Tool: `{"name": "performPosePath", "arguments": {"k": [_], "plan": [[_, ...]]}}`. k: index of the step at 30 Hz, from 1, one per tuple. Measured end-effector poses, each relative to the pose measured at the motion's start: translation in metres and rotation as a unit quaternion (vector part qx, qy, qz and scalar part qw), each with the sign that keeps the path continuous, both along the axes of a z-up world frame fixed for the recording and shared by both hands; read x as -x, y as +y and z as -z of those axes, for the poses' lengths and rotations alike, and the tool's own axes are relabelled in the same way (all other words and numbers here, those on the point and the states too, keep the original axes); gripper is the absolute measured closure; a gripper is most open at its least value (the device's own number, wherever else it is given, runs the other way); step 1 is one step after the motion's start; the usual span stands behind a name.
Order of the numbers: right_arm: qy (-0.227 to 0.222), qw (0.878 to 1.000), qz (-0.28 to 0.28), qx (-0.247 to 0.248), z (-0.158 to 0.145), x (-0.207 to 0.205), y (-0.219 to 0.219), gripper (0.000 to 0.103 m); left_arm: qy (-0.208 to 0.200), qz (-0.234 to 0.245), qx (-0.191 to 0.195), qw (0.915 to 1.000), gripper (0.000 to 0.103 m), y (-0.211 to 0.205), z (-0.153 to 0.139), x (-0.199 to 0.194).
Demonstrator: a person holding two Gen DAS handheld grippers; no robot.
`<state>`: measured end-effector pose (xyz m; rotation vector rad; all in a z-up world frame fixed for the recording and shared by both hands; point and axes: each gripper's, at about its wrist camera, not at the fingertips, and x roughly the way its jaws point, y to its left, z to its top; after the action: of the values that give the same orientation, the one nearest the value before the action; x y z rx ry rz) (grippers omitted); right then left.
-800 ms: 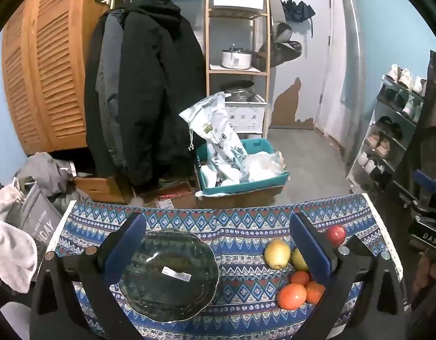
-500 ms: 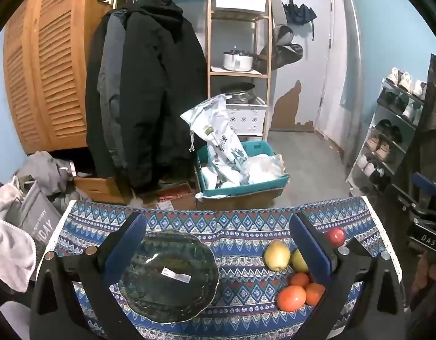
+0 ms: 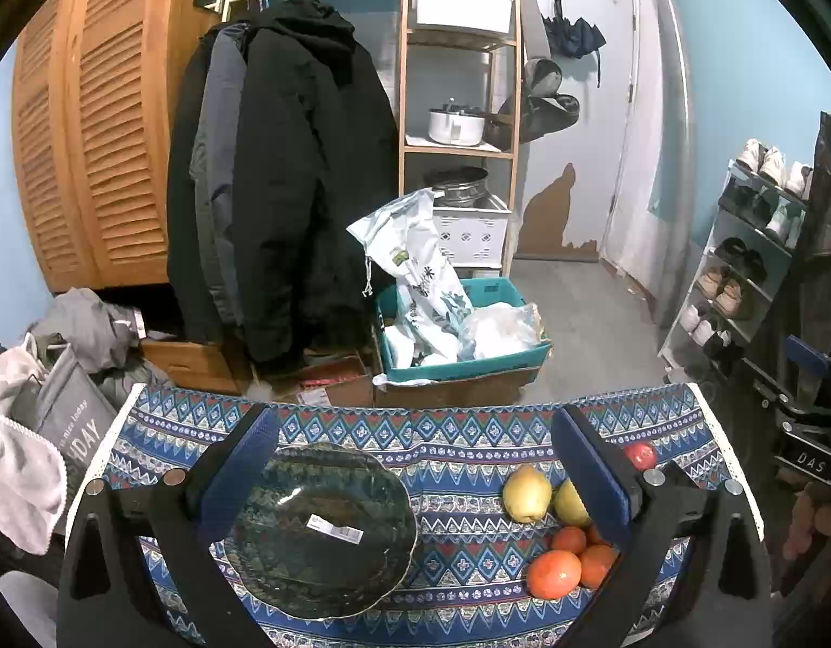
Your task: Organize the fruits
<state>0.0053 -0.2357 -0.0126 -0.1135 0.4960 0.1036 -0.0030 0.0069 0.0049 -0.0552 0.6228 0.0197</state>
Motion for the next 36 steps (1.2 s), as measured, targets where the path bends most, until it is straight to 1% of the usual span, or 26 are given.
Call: {"name": "performPosePath", "arguments": {"k": [36], "plan": [[-0.001,1.0,0.0,0.006,-0.0018,-0.0026,-0.0013,0.004,-0.003,0.005,0.005,1.0,0.001,0.0,0.0011,0.0031]]}}
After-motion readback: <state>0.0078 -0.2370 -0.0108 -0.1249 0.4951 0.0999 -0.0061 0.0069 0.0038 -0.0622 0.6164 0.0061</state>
